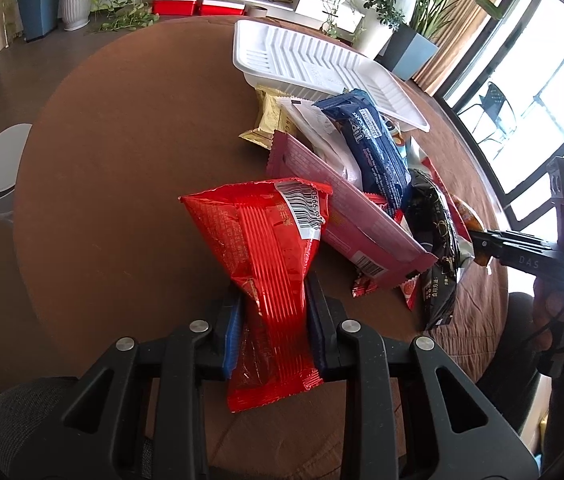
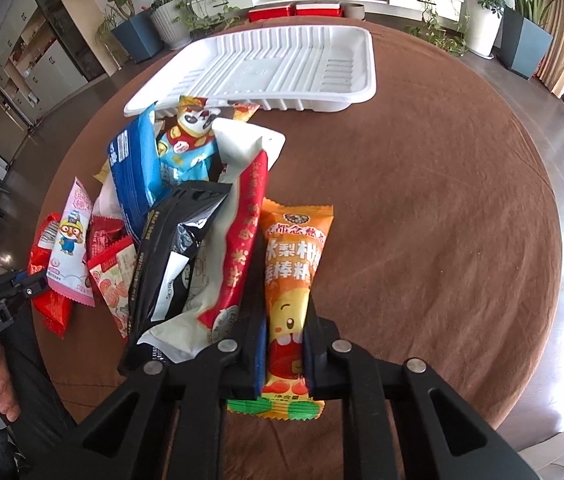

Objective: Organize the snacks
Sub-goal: 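Grasp the red chip bag with the left tool while the right tool grasps the orange cartoon bar, then place the red bag in the white tray with the left tool while the right tool places the orange bar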

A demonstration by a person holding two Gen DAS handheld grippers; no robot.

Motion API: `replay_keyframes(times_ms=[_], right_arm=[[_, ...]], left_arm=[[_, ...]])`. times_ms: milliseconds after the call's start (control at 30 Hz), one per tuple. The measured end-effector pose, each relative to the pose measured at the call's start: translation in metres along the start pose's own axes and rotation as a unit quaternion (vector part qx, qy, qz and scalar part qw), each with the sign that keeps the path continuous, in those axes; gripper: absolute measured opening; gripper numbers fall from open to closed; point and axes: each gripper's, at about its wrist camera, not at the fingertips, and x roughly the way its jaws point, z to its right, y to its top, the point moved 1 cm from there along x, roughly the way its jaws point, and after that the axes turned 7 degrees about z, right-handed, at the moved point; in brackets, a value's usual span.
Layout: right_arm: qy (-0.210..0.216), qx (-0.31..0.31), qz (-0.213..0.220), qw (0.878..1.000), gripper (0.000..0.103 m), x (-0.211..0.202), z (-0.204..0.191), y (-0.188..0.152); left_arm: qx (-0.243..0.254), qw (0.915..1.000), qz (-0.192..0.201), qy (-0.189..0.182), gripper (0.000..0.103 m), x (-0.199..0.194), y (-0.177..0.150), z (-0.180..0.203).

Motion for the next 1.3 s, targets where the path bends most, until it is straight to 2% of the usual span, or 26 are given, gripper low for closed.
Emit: replay_keyframes(times_ms=[367, 600, 800, 867, 967, 1167, 1300], right_arm=[[0.025, 0.072, 0.041, 0.996, 0.015, -0.026, 0.029, -0.008], [0.022, 0.112, 0.068, 0.991, 0.015, -0.04, 0.056, 0.0], [0.006, 0.149, 0.11, 0.983, 0.015, -0.06, 0.087, 0.026], [0.001, 0.165, 0.125, 0.978, 0.015, -0.066, 0.099, 0.041], [-0.004, 0.156, 0.146, 0.977, 0.015, -0.07, 0.101, 0.072], [0.025, 0.097, 0.152, 0.983, 0.015, -0.041, 0.066, 0.139], [0.015, 0.059, 0.117, 0.991, 0.016, 0.003, 0.046, 0.17]], left_arm=[[-0.023, 0.9992, 0.004, -0.032, 0.024, -0.016, -0.004, -0.009], [-0.04, 0.9972, 0.035, -0.053, 0.024, -0.042, 0.023, -0.018], [-0.019, 0.9961, 0.08, -0.032, 0.024, -0.06, 0.085, -0.031], [-0.004, 0.9958, 0.088, -0.026, 0.024, -0.06, 0.11, -0.032], [0.015, 0.9956, 0.09, -0.023, 0.024, -0.05, 0.149, -0.029], [0.059, 0.9958, 0.067, -0.021, 0.024, -0.004, 0.218, -0.005], [0.081, 0.9961, 0.034, -0.013, 0.024, 0.044, 0.242, 0.01]])
